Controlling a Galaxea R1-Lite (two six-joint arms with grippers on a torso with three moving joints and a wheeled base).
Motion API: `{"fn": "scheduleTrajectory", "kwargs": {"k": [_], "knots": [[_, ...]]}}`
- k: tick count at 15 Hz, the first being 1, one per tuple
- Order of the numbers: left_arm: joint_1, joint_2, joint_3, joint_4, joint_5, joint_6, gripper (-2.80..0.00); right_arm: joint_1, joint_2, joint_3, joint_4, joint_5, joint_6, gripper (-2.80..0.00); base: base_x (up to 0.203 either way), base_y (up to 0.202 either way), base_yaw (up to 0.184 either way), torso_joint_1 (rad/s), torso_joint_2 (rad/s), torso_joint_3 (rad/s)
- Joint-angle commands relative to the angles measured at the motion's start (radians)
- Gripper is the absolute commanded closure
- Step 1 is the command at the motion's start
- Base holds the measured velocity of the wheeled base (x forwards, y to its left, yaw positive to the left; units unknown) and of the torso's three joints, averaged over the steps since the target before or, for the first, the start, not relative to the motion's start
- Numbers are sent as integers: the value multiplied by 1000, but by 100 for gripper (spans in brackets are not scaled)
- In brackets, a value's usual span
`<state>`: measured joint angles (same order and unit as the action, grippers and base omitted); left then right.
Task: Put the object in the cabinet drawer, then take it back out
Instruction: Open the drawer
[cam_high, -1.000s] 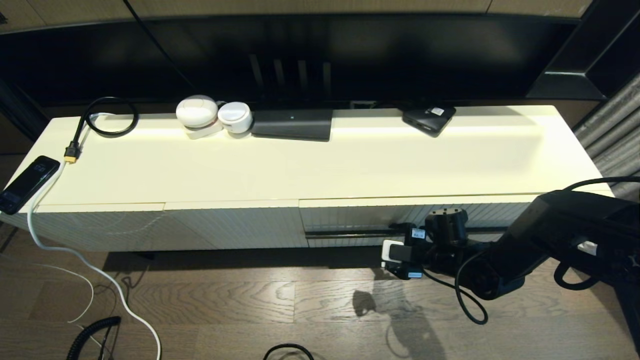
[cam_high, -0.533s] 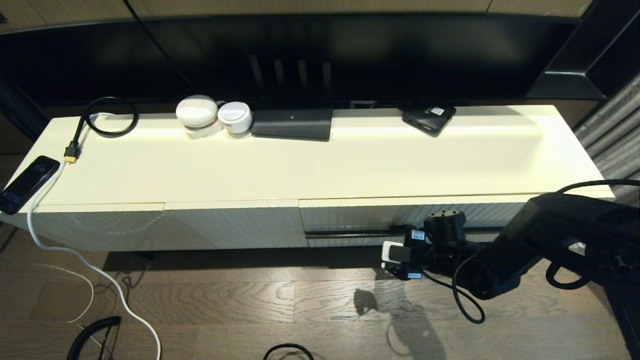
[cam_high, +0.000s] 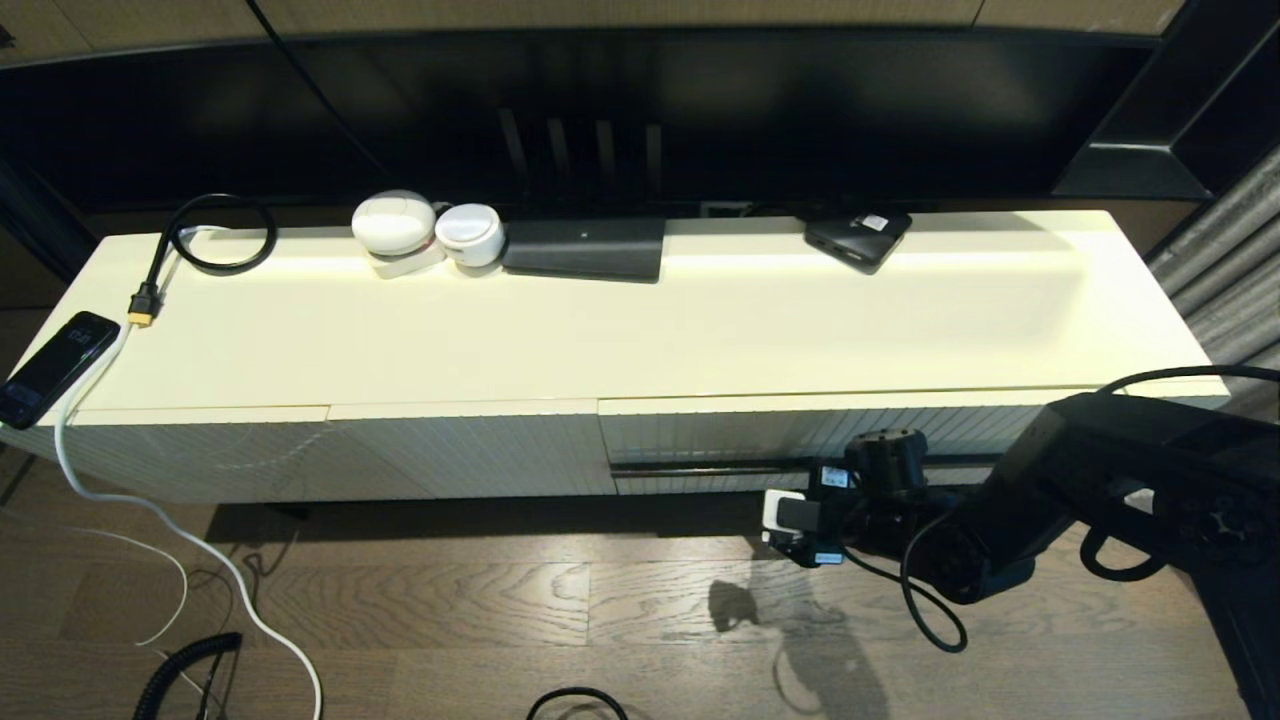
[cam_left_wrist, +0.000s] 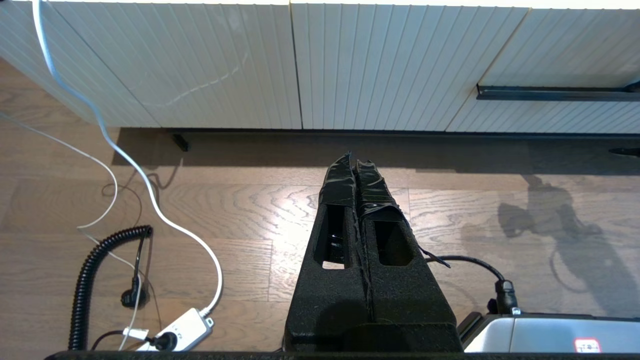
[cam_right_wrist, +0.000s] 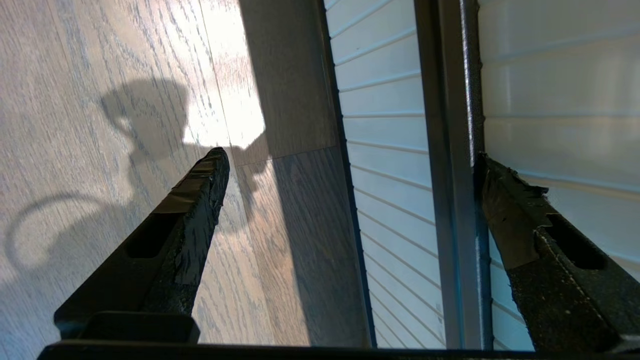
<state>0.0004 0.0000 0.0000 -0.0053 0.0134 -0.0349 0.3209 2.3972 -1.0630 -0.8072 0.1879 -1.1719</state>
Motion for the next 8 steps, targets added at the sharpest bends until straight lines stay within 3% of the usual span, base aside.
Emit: {"fn": "scheduleTrajectory", "kwargs": {"k": [1,8], "knots": [[0,2,0,-1,0,0,0,1,5,4,-3,1,-6,-280,0,0,0,0,0,0],[1,0,0,-1,0,0,0,6,-14,52,4,-1,-5,-280,0,0,0,0,0,0]]}}
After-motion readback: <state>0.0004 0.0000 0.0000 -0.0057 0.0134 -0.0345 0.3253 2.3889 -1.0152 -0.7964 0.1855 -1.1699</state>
